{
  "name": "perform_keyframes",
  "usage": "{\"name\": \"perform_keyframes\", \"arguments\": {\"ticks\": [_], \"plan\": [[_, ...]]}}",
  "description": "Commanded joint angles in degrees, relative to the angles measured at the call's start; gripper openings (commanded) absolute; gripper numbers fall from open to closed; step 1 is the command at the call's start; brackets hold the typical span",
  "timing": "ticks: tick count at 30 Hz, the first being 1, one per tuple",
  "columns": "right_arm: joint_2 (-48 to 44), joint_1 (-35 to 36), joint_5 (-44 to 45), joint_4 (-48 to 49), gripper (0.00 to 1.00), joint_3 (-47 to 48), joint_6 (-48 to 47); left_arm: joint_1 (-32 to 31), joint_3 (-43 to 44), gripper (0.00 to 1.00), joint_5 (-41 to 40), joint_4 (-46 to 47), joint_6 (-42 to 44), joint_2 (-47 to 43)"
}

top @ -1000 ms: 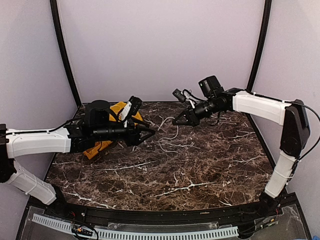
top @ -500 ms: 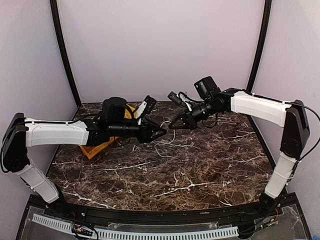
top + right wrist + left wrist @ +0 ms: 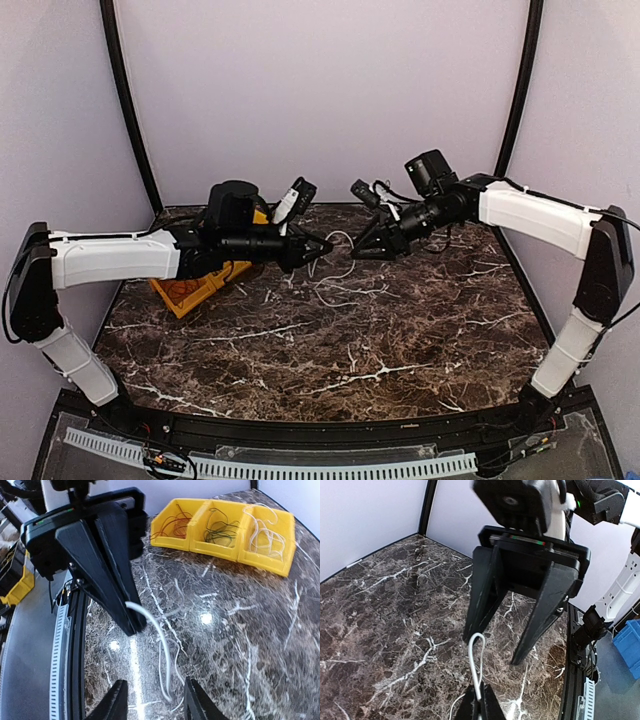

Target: Untangle the cables

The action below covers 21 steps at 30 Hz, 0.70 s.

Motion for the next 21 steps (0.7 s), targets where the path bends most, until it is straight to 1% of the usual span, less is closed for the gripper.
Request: {"name": "perform_keyframes", "arguments": {"ticks": [1, 4, 8, 11, 15, 18, 21], "plan": [[-9.33, -7.09, -0.01, -0.71, 0.48, -6.98, -4.18, 2.69, 8.00, 0.00, -4.23, -8.44, 1.13, 0.09], [-16.40, -12.31, -0.22, -1.11, 0.54, -12.99, -6.06, 6.60, 11.36, 0.00, -6.59, -12.57, -0.49, 1.27], [-24.91, -17.21, 1.14, -1.58, 0.57, -21.84, -8.25, 11.41, 15.34, 0.00, -9.29, -17.56, -2.37, 2.56], [-30.72, -18.69, 3.73, 0.78, 0.59, -29.58, -8.09, 13.90, 19.07, 0.00, -12.57, -21.46, -4.02, 3.66], [-36.67, -19.31, 6.19, 7.13, 0.62, -38.52, -5.95, 16.62, 24.39, 0.00, -21.98, -27.32, -5.98, 6.34], [-39.53, -20.05, 9.34, 9.42, 0.65, -40.98, -6.32, 19.16, 26.40, 0.00, -24.62, -29.52, -6.89, 8.45], [-39.85, -21.17, 8.59, 10.13, 0.66, -41.14, -5.85, 20.76, 28.56, 0.00, -27.16, -31.18, -6.75, 10.50]]}}
